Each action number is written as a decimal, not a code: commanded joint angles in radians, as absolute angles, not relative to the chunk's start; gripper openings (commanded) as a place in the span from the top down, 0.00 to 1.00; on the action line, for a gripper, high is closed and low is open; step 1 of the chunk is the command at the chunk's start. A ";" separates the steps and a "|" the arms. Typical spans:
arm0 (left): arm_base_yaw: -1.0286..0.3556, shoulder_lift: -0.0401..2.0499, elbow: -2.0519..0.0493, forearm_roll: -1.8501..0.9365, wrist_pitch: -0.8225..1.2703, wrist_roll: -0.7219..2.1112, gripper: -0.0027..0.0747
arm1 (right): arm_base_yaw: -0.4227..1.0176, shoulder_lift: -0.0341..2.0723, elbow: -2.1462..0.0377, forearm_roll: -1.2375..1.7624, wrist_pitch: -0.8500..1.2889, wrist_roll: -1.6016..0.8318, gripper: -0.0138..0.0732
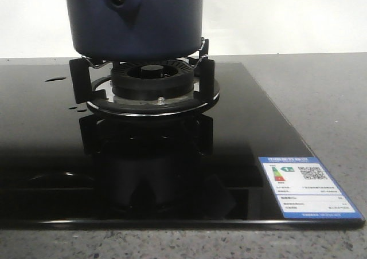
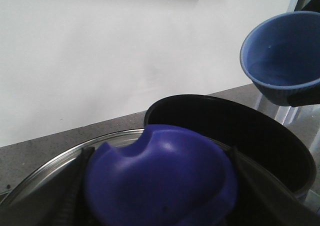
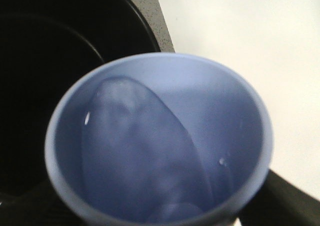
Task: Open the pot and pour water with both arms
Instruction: 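Tilt the cup with the right gripper over the saucepan opening, then hold the cup tilted, pouring water into the saucepan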
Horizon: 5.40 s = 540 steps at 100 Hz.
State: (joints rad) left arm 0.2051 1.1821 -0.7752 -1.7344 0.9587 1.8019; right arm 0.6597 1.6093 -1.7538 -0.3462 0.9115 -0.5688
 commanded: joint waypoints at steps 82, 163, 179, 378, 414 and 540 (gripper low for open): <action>0.198 1.158 -0.809 -1.863 1.005 1.803 0.64 | 0.690 1.632 -1.841 -0.541 0.809 -0.581 0.58; 0.198 1.158 -0.809 -1.863 1.005 1.803 0.64 | 0.690 1.645 -1.841 -0.612 0.713 -0.623 0.58; 0.198 1.158 -0.809 -1.863 1.005 1.803 0.64 | 0.690 1.645 -1.841 -0.612 0.715 -0.623 0.58; 0.198 1.158 -0.809 -1.863 1.006 1.803 0.64 | 0.699 1.645 -1.821 -0.748 0.756 -0.762 0.58; 0.198 1.158 -0.809 -1.863 1.006 1.803 0.64 | 0.699 1.645 -1.821 -0.833 0.693 -0.762 0.58; 0.198 1.158 -0.809 -1.861 1.006 1.803 0.64 | 0.699 1.645 -1.821 -0.929 0.641 -0.762 0.58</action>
State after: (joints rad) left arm 0.2051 1.1821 -0.7752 -1.7344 0.9569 1.8019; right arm 0.6948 1.6919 -1.7909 -0.8750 0.6854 -0.7545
